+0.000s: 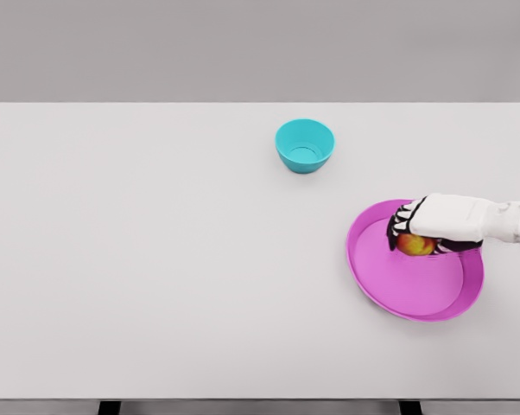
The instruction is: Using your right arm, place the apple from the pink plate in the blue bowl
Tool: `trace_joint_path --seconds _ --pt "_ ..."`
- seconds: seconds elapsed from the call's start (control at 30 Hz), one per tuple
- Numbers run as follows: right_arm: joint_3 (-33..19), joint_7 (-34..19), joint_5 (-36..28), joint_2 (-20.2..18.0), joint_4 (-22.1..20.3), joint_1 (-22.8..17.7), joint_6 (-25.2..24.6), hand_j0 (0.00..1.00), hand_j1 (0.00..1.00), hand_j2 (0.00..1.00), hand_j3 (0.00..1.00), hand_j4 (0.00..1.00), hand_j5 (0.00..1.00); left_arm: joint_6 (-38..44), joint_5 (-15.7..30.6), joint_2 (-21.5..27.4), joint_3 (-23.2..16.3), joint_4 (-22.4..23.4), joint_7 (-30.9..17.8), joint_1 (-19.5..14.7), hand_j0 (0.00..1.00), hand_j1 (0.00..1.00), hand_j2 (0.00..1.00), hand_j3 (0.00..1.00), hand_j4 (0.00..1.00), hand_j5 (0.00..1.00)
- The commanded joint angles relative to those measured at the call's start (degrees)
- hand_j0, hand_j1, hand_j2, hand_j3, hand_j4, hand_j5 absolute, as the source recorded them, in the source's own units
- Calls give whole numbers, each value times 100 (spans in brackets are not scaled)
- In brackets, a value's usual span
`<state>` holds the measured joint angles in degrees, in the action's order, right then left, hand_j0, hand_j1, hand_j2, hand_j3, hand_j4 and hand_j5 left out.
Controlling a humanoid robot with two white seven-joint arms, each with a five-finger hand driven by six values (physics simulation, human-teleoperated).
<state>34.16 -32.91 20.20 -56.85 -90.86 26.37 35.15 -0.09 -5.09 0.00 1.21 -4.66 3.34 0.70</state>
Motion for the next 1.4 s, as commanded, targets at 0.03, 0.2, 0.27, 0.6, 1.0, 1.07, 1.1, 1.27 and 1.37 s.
trace_joint_path --seconds 0.03,0.2,0.27,0.6,1.0,1.07,1.1,1.27,1.37 --pt "-6 -14 -34 174 367 114 -15 41 41 41 41 41 41 0 -1 0 2 0 0 0 100 100 100 100 100 100" --pt "-6 -14 -34 341 613 518 -15 41 41 41 41 41 41 0 -1 0 -7 0 0 0 100 100 100 100 100 100" --pt "-6 -14 -25 359 622 606 -15 41 41 41 41 41 41 0 -1 0 2 0 0 0 100 100 100 100 100 100" --pt "-6 -14 98 1202 1720 1195 -15 41 41 41 41 41 41 0 -1 0 -7 0 0 0 100 100 100 100 100 100" --pt "46 -14 195 1967 2406 1881 -15 41 41 41 41 41 41 0 8 0 2 0 0 0 100 100 100 100 100 100" --pt "46 -14 203 2073 2424 1969 -15 41 41 41 41 41 41 0 -1 0 2 0 0 0 100 100 100 100 100 100" --pt "55 -14 203 2125 2441 2004 -15 41 41 41 41 41 41 0 -1 0 2 0 0 0 100 100 100 100 100 100" --pt "64 -14 485 2609 3118 2347 -15 41 41 41 41 41 41 0 -1 0 2 0 0 0 100 100 100 100 100 100" --pt "64 -14 564 2793 3294 2452 -15 38 38 38 38 38 38 0 -1 0 2 0 0 0 100 100 100 100 100 100"
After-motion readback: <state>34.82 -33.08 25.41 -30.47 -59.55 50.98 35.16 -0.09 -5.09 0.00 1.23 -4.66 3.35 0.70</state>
